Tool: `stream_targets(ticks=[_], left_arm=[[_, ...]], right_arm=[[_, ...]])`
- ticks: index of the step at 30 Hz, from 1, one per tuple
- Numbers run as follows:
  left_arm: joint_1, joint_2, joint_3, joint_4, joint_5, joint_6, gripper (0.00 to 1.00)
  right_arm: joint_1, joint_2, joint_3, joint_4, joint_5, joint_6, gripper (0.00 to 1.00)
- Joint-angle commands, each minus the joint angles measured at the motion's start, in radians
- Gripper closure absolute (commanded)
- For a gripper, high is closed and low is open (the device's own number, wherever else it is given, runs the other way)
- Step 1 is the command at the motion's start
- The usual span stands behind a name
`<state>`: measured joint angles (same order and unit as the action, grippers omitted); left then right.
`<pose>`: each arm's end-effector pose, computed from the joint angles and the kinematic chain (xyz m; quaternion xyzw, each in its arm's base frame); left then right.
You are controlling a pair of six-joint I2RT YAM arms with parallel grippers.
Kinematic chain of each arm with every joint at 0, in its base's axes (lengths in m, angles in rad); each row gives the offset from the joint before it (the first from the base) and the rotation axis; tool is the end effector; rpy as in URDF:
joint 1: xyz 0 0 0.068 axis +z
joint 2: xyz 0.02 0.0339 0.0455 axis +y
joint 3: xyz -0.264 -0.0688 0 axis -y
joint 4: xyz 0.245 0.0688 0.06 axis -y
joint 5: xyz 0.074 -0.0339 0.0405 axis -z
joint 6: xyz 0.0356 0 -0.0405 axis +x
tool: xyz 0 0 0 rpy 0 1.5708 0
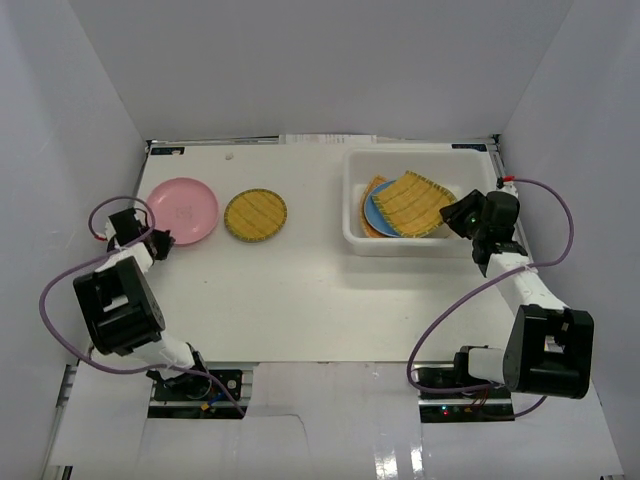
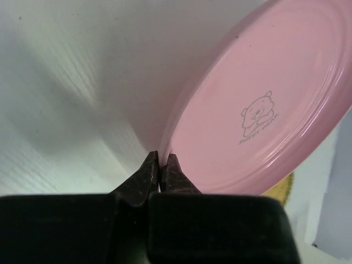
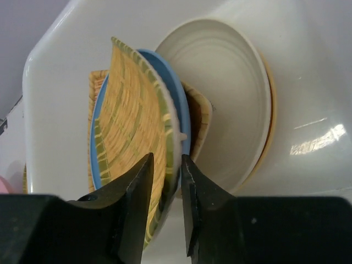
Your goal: Place the plates into the plastic bin on the countertop
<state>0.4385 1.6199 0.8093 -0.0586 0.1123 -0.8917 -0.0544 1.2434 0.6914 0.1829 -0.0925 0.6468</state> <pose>0.2877 0.1305 0.1574 -0.5635 0.7497 -0.1284 0.3225 0.2770 -0.0118 0.2466 0.2585 0.7828 0.2013 0.5290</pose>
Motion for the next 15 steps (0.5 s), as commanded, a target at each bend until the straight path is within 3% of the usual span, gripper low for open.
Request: stream_targets(ticks=[1, 2, 3, 5, 6, 8, 11, 12, 13, 15], left_arm=[[0.000, -0.216, -0.031, 0.017, -0.011, -0.018, 1.00], [-0.001, -0.253, -0.038, 0.019, -0.011, -0.027, 1.00], [0.000, -0.328, -0.048, 0.017, -0.010, -0.038, 1.00], [-0.001, -0.403, -0.058, 0.020, 0.007, -0.052, 1.00], [-0.007, -0.438, -0.059, 0.025, 0.033, -0.056, 1.00], [-0.069, -0.508, -0.032, 0.034, 0.068, -0.050, 1.00], [-0.269, -0.502, 0.063, 0.016, 0.112, -0.038, 1.00], [-0.337, -0.488, 0.088, 0.014, 0.104, -0.039, 1.00], [-0.478, -0.471, 0.112, 0.016, 0.096, -0.042, 1.00], [-0.599, -0.396, 0.198, 0.014, 0.076, -0.044, 1.00]], right_arm=[[-0.001, 0.010, 0.043, 0.046, -0.084, -0.004, 0.65], [0.001, 0.008, 0.043, 0.044, -0.082, -0.003, 0.54], [-0.001, 0.001, 0.049, 0.035, -0.084, -0.004, 0.35], [-0.001, -0.010, 0.063, 0.012, -0.070, -0.015, 0.12], [-0.001, -0.027, 0.071, -0.011, -0.061, -0.031, 0.08], [-0.002, -0.053, 0.094, -0.032, -0.039, -0.048, 0.00], [-0.002, -0.152, 0.128, -0.078, 0.000, -0.076, 0.06], [-0.002, -0.176, 0.137, -0.088, 0.005, -0.081, 0.06], [-0.002, -0.197, 0.155, -0.106, 0.008, -0.091, 0.06], [-0.002, -0.257, 0.184, -0.137, 0.023, -0.102, 0.00]])
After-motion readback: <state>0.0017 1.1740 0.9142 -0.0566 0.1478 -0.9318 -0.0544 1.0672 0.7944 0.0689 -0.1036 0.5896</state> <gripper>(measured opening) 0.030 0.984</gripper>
